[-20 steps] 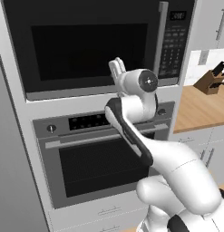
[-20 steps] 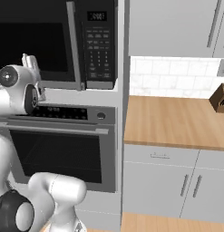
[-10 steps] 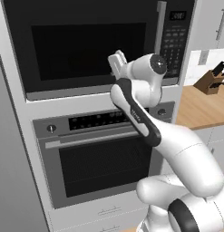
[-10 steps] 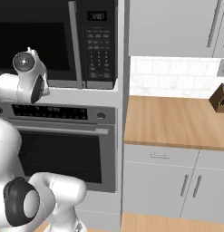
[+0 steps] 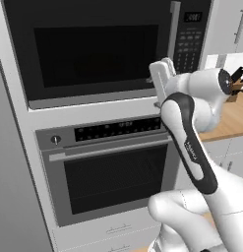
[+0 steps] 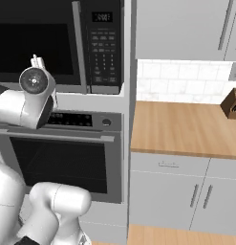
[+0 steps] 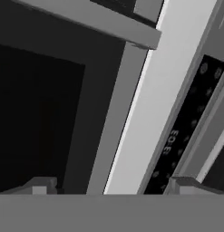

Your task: Pick the eggplant from the sink and place it in the bowl. Then pick the bowl and place it in the microwave. Then close the microwave door and press the start button.

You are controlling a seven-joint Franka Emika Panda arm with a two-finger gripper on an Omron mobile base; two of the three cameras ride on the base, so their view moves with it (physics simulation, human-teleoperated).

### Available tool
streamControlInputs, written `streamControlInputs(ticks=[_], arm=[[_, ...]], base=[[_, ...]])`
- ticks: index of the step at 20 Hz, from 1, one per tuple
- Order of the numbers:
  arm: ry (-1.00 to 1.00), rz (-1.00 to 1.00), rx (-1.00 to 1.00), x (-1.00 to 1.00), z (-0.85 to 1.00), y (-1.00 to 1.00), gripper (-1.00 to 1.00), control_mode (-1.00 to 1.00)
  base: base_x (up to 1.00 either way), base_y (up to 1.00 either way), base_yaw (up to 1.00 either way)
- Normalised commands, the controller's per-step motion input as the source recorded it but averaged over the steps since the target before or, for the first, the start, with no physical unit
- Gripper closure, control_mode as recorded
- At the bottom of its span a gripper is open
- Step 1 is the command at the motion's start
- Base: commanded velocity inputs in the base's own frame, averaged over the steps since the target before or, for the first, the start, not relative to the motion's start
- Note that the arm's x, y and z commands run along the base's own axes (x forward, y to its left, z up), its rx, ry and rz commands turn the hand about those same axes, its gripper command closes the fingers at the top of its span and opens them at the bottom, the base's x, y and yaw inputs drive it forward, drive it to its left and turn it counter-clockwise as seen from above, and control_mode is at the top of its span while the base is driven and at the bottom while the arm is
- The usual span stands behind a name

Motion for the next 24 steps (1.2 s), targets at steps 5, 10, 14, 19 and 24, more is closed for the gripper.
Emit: streamControlInputs(ticks=[5,10,14,19,24], arm=[[0.17,0.00,0.14,-0.64,0.24,-0.96,-1.00,-1.00],[0.09,0.00,0.14,-0.32,0.00,-0.90,-1.00,-1.00],[0.00,0.00,0.10,-0.04,0.00,-0.32,-1.00,-1.00],[-0.02,0.00,0.06,0.15,0.00,0.07,-1.00,-1.00],[0.00,0.00,0.03,0.17,-0.06,-0.01,-1.00,-1.00]], base=[[0.00,0.00,0.00],[0.00,0.00,0.00],[0.00,0.00,0.00],[0.00,0.00,0.00],[0.00,0.00,0.00]])
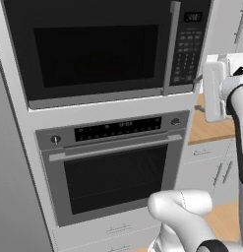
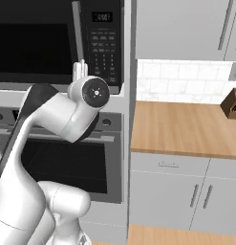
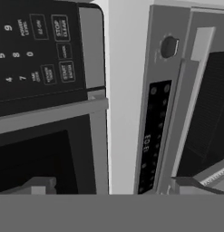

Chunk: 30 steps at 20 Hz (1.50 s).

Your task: Pick the eggplant from the sink and place it in the bowl. Then pick the bowl and place it in the microwave. Then close the microwave door and press the start button.

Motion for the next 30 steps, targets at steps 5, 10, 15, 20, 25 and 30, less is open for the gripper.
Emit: streamControlInputs(ticks=[5,10,15,20,25,30], arm=[[0.00,0.00,0.02,0.15,-0.08,-0.08,-1.00,-1.00],[0.00,0.00,0.02,0.24,-0.10,-0.01,-1.00,-1.00],[0.00,0.00,0.02,0.21,-0.06,-0.07,-1.00,-1.00],[0.00,0.00,0.03,0.23,-0.03,-0.09,-1.00,-1.00],[0.02,0.00,0.02,0.28,-0.09,-0.03,-1.00,-1.00],[0.04,0.00,0.00,0.26,-0.12,0.00,-1.00,-1.00]], base=[[0.00,0.00,0.00],[0.00,0.00,0.00],[0.00,0.00,0.00],[0.00,0.00,0.00],[0.00,0.00,0.00],[0.00,0.00,0.00]])
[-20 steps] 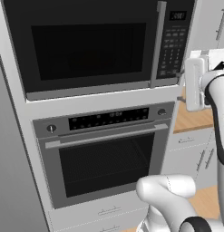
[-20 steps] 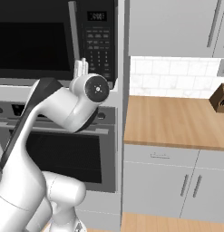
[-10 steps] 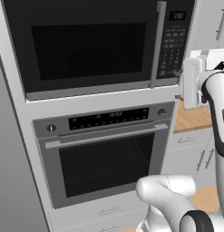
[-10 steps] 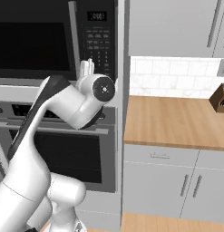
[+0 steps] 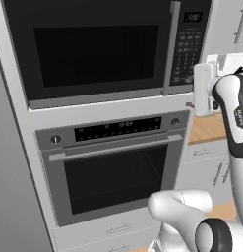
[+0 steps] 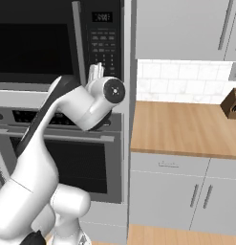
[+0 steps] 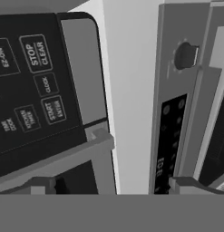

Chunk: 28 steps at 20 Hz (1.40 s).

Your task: Pick the eggplant from the sink and place it in the bowl. Then pick the bowl and place it in the microwave. Then close the microwave door and press the start button.

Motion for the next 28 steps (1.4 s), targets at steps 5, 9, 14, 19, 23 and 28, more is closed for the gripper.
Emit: streamControlInputs(ticks=[5,9,14,19,23,28], arm=[[0.04,0.00,0.01,0.27,-0.09,0.00,-1.00,-1.00],[0.04,0.00,0.00,0.31,-0.09,0.00,-1.00,-1.00],[0.05,0.00,0.01,0.33,-0.11,0.00,-1.00,-1.00],[0.05,0.00,0.00,0.35,-0.09,0.00,-1.00,-1.00],[0.04,0.00,0.00,0.34,-0.13,0.00,-1.00,-1.00],[0.04,0.00,0.00,0.31,-0.19,0.00,-1.00,-1.00]], base=[[0.00,0.00,0.00],[0.00,0.00,0.00],[0.00,0.00,0.00],[0.00,0.00,0.00],[0.00,0.00,0.00],[0.00,0.00,0.00]])
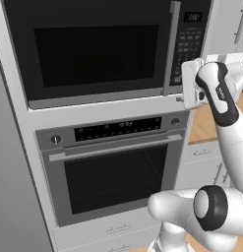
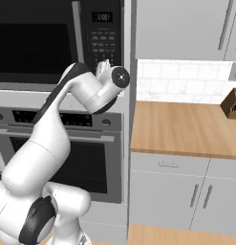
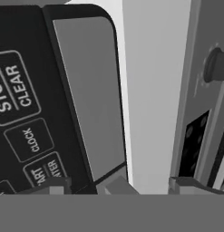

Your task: Pick the eggplant from the sink and place it in the bowl. Then pick the bowl and place it in the microwave. Then close the microwave door and press the start button.

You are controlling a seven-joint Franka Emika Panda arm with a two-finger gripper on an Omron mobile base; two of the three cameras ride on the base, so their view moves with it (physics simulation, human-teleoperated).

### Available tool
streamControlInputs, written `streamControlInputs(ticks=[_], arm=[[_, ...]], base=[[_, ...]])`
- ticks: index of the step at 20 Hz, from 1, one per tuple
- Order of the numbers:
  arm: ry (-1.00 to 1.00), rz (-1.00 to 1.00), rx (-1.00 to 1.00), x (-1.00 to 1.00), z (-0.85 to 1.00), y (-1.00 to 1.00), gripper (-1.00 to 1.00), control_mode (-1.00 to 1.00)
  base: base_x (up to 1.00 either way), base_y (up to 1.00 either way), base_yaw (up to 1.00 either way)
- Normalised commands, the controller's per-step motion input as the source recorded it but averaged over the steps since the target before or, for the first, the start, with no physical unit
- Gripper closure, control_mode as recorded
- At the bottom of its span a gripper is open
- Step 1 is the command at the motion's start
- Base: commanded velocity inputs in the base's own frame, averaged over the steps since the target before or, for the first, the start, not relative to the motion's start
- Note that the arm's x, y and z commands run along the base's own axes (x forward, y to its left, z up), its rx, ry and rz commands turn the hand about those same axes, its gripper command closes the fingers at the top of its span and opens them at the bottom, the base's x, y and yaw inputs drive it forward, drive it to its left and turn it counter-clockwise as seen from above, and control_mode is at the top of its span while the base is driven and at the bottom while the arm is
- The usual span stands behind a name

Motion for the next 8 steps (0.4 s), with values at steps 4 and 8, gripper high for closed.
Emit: streamControlInputs(ticks=[4,8], arm=[[0.02,0.00,0.00,0.03,-0.30,0.00,-1.00,-1.00],[0.00,0.00,0.04,-0.88,-0.30,0.04,-1.00,-1.00]], base=[[0.00,0.00,0.00],[0.00,0.00,0.00]])
